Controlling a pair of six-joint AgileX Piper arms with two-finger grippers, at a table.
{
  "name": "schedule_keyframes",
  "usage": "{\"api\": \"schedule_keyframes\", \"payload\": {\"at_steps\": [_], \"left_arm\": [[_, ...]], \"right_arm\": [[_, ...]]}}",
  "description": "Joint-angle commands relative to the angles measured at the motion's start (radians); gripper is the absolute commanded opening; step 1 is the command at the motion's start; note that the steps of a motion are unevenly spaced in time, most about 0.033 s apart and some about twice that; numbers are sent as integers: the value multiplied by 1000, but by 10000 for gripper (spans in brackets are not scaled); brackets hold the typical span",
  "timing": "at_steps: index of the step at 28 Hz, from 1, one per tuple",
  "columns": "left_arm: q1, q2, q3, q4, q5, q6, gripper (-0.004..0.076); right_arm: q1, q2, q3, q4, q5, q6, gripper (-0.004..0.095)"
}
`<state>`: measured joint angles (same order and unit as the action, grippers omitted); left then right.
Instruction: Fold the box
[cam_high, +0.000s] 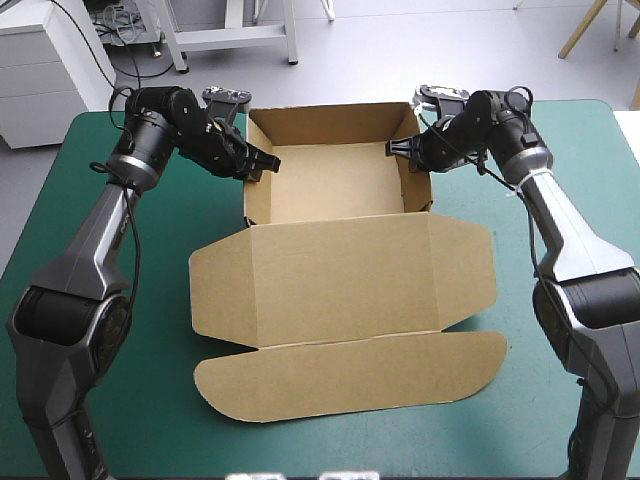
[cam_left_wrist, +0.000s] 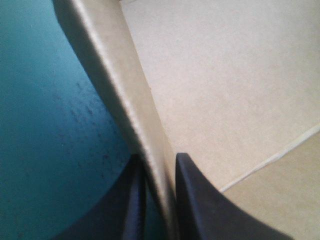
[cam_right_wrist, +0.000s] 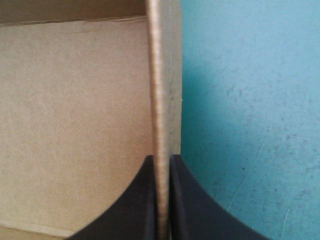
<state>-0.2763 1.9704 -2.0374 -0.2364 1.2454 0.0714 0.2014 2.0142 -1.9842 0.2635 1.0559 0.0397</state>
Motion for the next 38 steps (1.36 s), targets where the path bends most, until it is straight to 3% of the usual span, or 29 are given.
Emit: {"api": "schedule_keyframes", "payload": {"at_steps": [1, 8, 14, 28, 31, 38], "left_arm": [[-11, -23, -28, -64, -25, 14, -10], [-11, 35, -28, -64, -86, -33, -10], [-13, 79, -28, -62, -105, -48, -10], [-27, 123, -28, 20, -110, -38, 0], [-27, 111, -28, 20, -119, -27, 85], [-27, 54, -28, 24, -109, -20, 530]], "right_arm": [[2, -39, -30, 60, 8, -12, -5], [4, 4, -30, 50, 38, -19, -3], [75, 39, -30, -85, 32, -4, -4], [92, 83, -52, -79, 34, -12, 6], [92, 70, -70, -81, 34, -14, 77], [90, 41, -147, -104, 85, -16, 330]]}}
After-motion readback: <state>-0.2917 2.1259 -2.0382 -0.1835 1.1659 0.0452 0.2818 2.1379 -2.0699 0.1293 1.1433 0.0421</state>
